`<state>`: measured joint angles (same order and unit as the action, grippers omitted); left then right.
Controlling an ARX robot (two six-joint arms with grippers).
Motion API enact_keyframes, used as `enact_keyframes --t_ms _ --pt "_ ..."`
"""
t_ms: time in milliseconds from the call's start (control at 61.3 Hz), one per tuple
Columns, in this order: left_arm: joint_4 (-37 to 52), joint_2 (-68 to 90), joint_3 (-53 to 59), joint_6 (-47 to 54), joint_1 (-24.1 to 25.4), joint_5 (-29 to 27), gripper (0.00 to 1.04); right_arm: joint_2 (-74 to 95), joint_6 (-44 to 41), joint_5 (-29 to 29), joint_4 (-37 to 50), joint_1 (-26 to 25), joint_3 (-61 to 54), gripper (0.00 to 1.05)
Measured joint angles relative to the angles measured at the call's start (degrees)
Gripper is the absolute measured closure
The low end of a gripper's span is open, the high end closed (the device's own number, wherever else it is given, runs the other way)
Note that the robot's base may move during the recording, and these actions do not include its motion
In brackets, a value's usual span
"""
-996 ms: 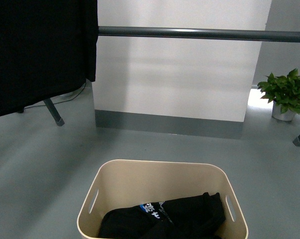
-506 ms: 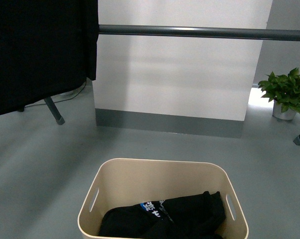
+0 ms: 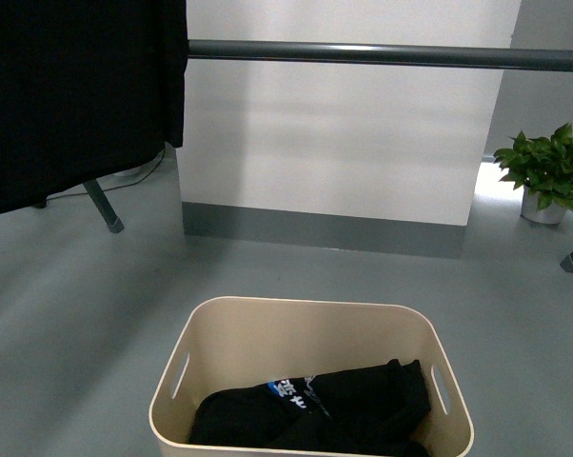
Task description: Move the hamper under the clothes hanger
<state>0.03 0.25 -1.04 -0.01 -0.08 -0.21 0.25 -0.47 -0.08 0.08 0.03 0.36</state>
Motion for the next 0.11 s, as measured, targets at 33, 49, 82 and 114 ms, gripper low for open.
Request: enact_keyframes --t_ms 33,49,82,114 --pt "0.00 0.00 0.00 0.00 0.00 0.00 0.07 0.00 0.00 0.00 0.00 0.00 0.00 0.07" --pt "0.00 0.00 0.00 0.00 0.02 0.00 0.07 0.00 0.00 0.00 0.00 0.00 0.00 0.07" --pt "0.00 0.00 0.00 0.00 0.02 0.00 0.07 0.00 0.00 0.02 0.00 0.00 0.00 0.07" --pt "0.00 0.00 0.00 0.00 0.02 0.00 0.07 0.00 0.00 0.00 0.00 0.00 0.00 0.07"
